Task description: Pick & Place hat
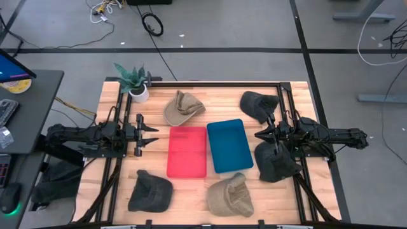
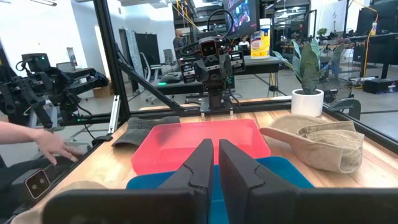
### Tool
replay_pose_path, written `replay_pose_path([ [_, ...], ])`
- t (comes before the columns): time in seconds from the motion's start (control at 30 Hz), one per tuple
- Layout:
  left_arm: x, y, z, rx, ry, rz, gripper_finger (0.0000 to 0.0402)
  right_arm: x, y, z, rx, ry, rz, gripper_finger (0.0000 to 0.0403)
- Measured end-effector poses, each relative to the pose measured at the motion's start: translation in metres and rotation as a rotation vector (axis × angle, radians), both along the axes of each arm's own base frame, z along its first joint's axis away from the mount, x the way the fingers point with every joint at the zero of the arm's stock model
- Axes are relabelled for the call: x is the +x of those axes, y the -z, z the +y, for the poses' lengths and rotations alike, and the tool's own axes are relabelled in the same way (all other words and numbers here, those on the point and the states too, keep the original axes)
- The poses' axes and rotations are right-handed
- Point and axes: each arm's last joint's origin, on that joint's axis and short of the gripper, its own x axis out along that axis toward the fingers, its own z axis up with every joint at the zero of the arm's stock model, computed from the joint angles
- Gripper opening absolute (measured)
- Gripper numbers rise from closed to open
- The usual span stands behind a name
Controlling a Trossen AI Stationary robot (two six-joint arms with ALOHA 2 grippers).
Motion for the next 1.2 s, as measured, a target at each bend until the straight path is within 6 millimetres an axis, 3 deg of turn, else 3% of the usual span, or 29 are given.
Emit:
replay_pose_path([
  [0.97,0.0,0.0,0.0,0.0,0.0,0.0,0.0165,0.0,-0.001,0.0,-0.051,0.003,-0.018,0.0031],
  [1.2,0.0,0.0,0.0,0.0,0.0,0.0,0.0165,-0.003,-0.02,0.0,-0.129,0.02,-0.221,0.0031],
])
